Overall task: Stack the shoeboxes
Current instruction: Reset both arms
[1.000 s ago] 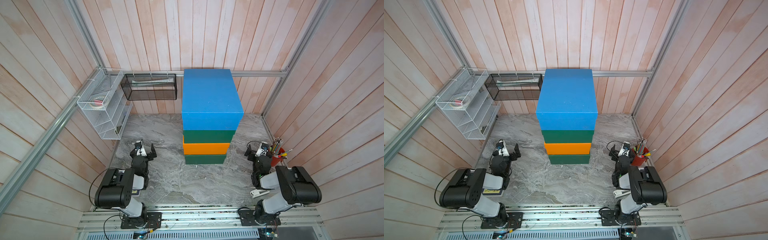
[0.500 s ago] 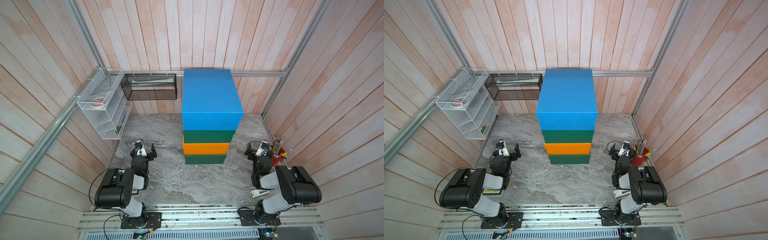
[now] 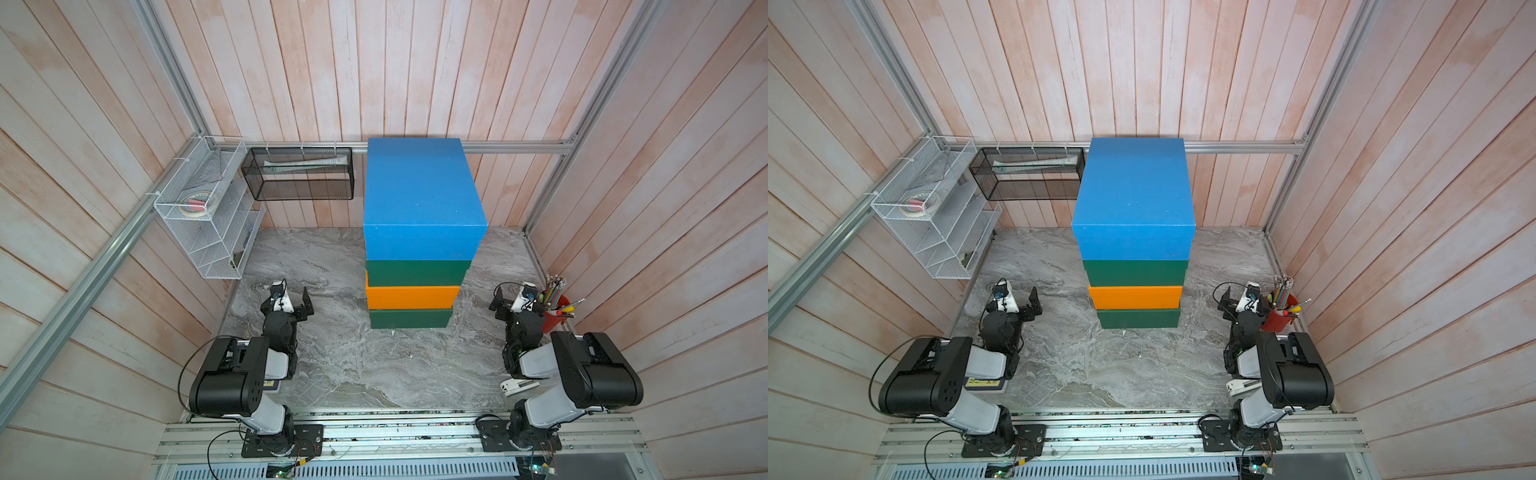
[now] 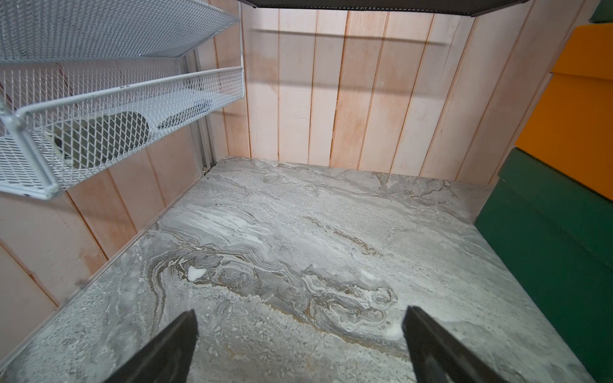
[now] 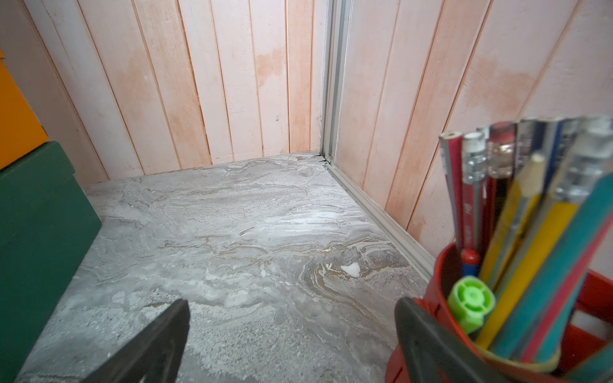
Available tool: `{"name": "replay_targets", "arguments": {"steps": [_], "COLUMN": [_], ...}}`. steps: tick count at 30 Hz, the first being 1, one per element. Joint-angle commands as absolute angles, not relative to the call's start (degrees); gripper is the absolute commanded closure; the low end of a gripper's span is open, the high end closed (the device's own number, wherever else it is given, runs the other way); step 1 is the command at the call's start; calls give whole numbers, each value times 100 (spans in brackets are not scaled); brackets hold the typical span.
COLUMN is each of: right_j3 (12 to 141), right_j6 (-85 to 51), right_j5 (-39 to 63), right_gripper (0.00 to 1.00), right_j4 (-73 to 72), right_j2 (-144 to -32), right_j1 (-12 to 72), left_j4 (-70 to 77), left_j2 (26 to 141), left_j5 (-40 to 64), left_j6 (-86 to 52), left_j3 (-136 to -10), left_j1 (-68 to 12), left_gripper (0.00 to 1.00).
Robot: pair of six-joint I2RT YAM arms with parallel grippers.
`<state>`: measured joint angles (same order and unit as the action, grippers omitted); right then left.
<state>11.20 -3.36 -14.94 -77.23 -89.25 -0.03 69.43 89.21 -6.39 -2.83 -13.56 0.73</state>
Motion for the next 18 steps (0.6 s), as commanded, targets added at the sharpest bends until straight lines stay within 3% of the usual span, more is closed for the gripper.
{"name": "replay_targets", "arguments": {"steps": [1, 18], "right_j3": [1107, 1115], "right_j6": [-308, -308], "right_j5": [-1468, -1472], "right_gripper": [2, 2], "right_j4": [-7927, -7927], "right_j2": [-8985, -8987], "right_j1": [24, 7], "left_j4": [6963, 6846], "left_j2": [8967, 8975], "left_j5": [-589, -606], "left_j6": [-294, -290], "left_j3": [-1443, -1510], "left_j1": [101, 97], "left_gripper": [0, 0]}}
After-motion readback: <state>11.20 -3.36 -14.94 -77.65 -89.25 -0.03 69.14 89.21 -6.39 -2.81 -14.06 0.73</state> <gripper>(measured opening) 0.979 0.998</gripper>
